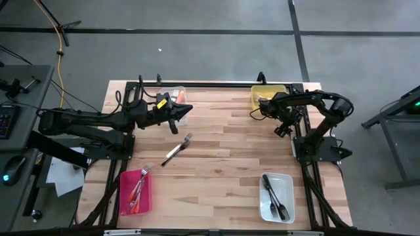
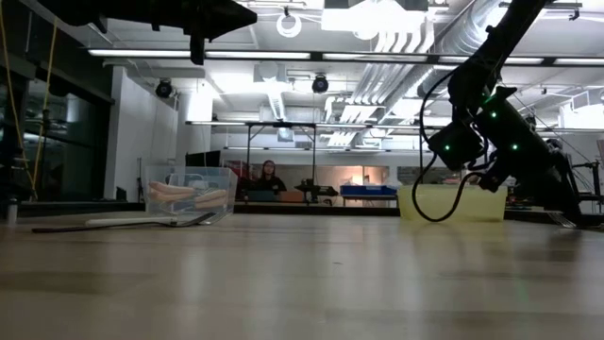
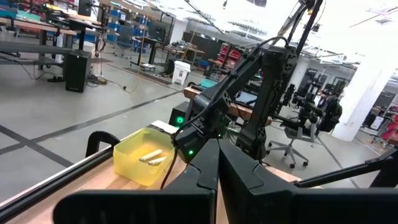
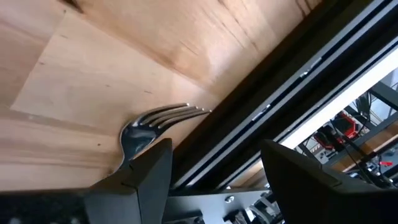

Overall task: Sort silverware by color (type)
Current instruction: Put the white fork into the yellow bin

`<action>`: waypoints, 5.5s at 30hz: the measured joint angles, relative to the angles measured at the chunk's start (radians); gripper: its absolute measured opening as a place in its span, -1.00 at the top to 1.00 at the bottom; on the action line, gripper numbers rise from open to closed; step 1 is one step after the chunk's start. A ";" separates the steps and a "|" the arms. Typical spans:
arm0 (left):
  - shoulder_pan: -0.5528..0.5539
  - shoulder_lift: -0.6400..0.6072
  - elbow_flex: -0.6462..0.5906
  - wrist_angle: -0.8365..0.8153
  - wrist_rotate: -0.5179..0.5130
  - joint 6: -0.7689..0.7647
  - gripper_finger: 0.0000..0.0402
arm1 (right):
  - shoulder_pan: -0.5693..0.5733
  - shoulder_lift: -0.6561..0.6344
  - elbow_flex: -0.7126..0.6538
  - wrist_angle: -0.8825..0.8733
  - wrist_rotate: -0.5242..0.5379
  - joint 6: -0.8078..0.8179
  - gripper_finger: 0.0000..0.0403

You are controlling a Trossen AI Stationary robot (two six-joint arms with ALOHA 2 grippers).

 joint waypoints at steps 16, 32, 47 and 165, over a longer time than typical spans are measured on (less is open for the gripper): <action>0.000 0.000 0.000 0.000 0.000 0.000 1.00 | 0.000 0.020 0.001 0.031 -0.064 0.077 -0.15; -0.002 0.000 0.000 -0.001 0.000 0.000 1.00 | 0.021 0.100 -0.001 0.037 -0.037 0.227 -0.15; -0.002 0.000 0.000 -0.032 0.000 -0.002 1.00 | 0.178 0.101 0.021 0.037 -0.103 0.289 -0.15; -0.002 0.000 0.000 -0.094 -0.008 -0.045 0.78 | 0.440 -0.135 -0.086 0.720 -0.302 0.019 0.96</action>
